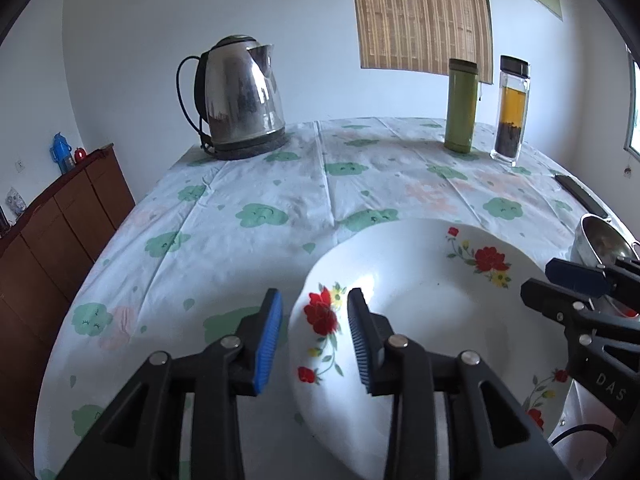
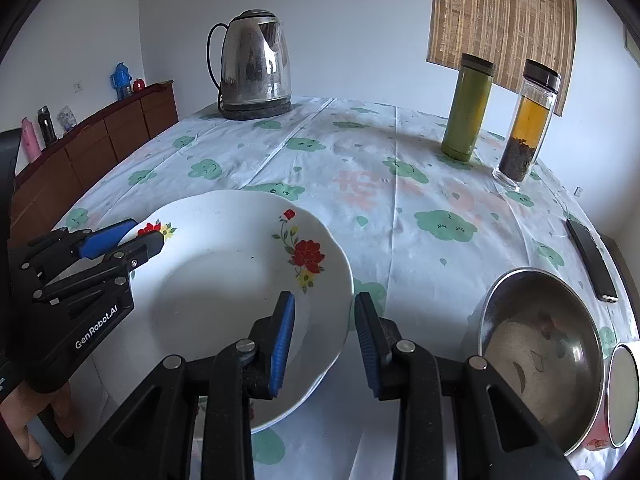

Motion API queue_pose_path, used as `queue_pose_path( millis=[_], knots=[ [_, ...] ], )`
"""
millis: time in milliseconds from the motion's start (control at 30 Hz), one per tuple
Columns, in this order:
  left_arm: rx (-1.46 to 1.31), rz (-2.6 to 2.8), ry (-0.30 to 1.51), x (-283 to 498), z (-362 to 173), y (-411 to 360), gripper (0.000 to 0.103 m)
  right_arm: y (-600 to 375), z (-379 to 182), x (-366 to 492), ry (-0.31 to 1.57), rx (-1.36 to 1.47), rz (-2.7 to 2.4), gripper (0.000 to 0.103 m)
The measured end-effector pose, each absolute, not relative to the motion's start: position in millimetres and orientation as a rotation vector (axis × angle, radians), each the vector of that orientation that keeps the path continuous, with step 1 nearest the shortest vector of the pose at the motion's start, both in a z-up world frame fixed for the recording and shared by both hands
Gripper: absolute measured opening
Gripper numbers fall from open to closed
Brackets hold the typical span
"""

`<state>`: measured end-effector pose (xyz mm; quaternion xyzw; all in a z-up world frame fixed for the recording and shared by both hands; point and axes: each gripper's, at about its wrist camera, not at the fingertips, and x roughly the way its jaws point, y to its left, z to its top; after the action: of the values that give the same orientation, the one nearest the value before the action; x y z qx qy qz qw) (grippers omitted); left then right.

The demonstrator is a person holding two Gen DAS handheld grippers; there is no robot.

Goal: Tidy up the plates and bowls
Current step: 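Lower the red-flower plate onto the pink-floral plate with the left tool, then open the left tool to release the red-flower plate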

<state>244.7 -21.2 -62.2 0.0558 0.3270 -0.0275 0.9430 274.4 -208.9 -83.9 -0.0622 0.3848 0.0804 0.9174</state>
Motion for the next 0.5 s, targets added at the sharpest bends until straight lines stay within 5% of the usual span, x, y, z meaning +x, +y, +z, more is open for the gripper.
queue_pose_path(
  millis=[200,333,500],
  knots=[
    [0.113,-0.038,0.657,244.9,-60.0,-18.4,0.05,-211.2,-81.9,274.5,0.781,-0.128,0.153,0.034],
    [0.096,-0.027,0.635,241.8,-56.0,-14.3,0.065,-211.0,-78.3,271.9,0.754,-0.133,0.143,0.05],
    [0.089,-0.016,0.616,239.3,-53.2,-12.2,0.07,-210.9,-75.5,270.6,0.739,-0.126,0.147,0.051]
  ],
)
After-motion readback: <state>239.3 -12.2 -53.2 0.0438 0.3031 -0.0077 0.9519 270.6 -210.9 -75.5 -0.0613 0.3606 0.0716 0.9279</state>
